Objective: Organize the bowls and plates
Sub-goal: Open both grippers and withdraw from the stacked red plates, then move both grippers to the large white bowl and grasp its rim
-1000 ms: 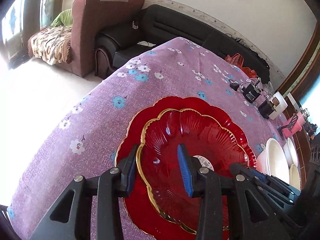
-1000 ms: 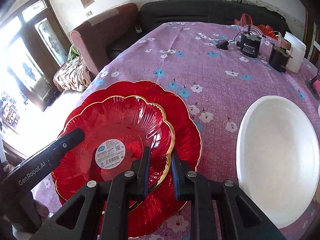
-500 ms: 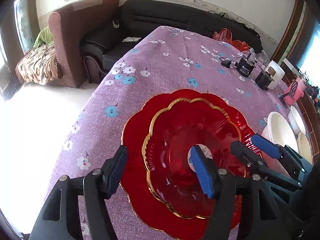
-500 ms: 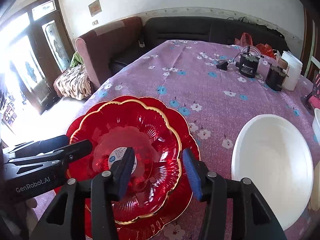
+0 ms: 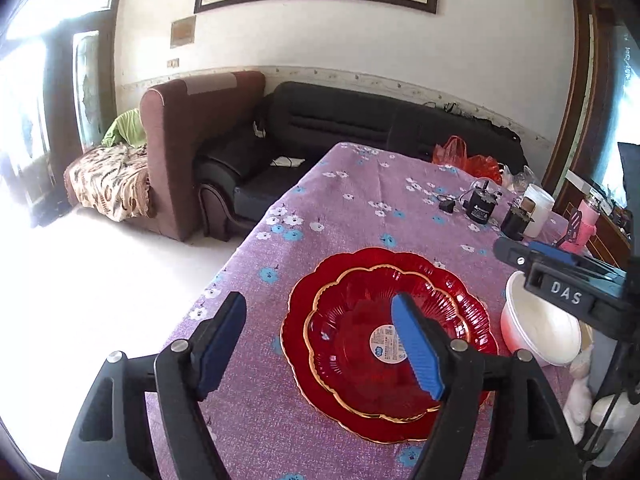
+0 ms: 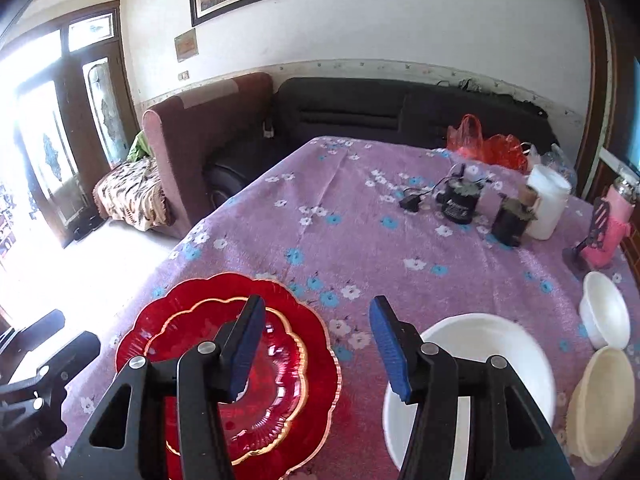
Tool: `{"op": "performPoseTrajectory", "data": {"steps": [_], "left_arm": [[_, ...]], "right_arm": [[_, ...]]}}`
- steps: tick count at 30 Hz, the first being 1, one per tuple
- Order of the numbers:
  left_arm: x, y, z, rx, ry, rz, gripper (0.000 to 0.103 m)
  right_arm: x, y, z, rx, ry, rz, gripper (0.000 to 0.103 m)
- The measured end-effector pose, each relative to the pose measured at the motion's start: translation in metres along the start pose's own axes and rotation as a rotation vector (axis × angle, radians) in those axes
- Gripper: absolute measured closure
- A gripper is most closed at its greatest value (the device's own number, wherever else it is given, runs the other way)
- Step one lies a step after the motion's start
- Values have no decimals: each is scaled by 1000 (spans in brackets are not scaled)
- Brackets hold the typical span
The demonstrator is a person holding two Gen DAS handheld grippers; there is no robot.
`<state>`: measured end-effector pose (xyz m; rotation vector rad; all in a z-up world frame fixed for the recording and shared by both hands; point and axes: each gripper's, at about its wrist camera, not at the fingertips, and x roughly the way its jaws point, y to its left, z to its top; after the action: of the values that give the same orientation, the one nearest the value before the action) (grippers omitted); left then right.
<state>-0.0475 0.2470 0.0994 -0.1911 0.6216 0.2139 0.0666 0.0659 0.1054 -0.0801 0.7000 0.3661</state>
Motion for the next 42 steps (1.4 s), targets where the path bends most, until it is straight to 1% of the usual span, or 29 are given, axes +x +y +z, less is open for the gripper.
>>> {"op": "performPoseTrajectory", "data": {"steps": [1, 2, 3, 4, 5, 7, 8, 9, 10, 12, 14, 16, 17, 20, 22, 25, 27, 28, 31, 32, 35, 37, 38, 39, 40, 42], "left_arm": [[-5, -2, -2, -8, -12, -2, 28], [-9, -4, -4, -14, -14, -7, 28], [-13, -7, -4, -18, -14, -6, 28], [-17, -10, -5, -21, -19, -1, 28], [-22, -14, -5, -25, -27, 4, 28], [-32, -23, -6, -27, -44, 28, 28], [-36, -30, -5, -27, -42, 36, 28], [-41, -36, -5, -39, -35, 33, 28], [-45, -42, -5, -55, -25, 26, 28], [-54, -55, -5, -72, -17, 14, 28], [-67, -72, -6, -44, -38, 47, 26], [-77, -91, -5, -2, -69, 71, 19], [-81, -101, -5, 18, -78, 75, 15], [-87, -133, -1, 92, -89, 70, 15], [-91, -147, 3, 126, -87, 38, 15], [-107, -155, 18, 142, -94, -45, 15], [-127, -155, 34, 153, -118, -99, 15], [-140, -155, 44, 164, -134, -124, 15], [-182, -149, 76, 193, -168, -190, 15], [-195, -146, 88, 198, -173, -212, 15], [-231, -134, 125, 199, -184, -254, 10], [-248, -126, 145, 196, -204, -263, 8], [-255, -123, 154, 196, -220, -260, 8], [-260, -121, 161, 201, -235, -251, 6], [-263, -120, 168, 209, -255, -234, 5], [-263, -118, 174, 213, -287, -206, 1]], "right_arm": [[-15, -5, -4, 14, -28, -25, 44], [-27, -11, -11, 37, -47, -38, 40], [-39, -17, -21, 65, -60, -46, 33], [-54, -24, -39, 103, -75, -45, 31], [-65, -30, -54, 131, -84, -39, 29], [-88, -40, -91, 193, -110, -39, 29], [-99, -46, -106, 232, -136, -46, 29], [-110, -51, -122, 279, -158, -47, 27], [-121, -57, -137, 320, -173, -33, 26], [-137, -62, -149, 303, -192, -56, 26], [-156, -70, -157, 289, -242, -67, 24], [-170, -81, -166, 287, -269, -71, 20], [-174, -87, -170, 275, -268, -80, 19], [-180, -109, -179, 246, -231, -126, 19], [-186, -131, -186, 287, -225, -164, 19], [-200, -161, -191, 350, -233, -221, 19], [-222, -171, -184, 340, -280, -281, 19], [-241, -174, -177, 328, -328, -313, 19], [-295, -178, -146, 271, -431, -360, 19], [-312, -180, -134, 263, -450, -360, 19], [-375, -187, -89, 268, -531, -363, 19], [-420, -185, -56, 261, -611, -382, 18], [-438, -183, -39, 243, -639, -403, 14], [-453, -180, -21, 223, -659, -418, 10], [-469, -178, 4, 202, -678, -424, 10], [-491, -175, 45, 192, -694, -426, 10]]}}
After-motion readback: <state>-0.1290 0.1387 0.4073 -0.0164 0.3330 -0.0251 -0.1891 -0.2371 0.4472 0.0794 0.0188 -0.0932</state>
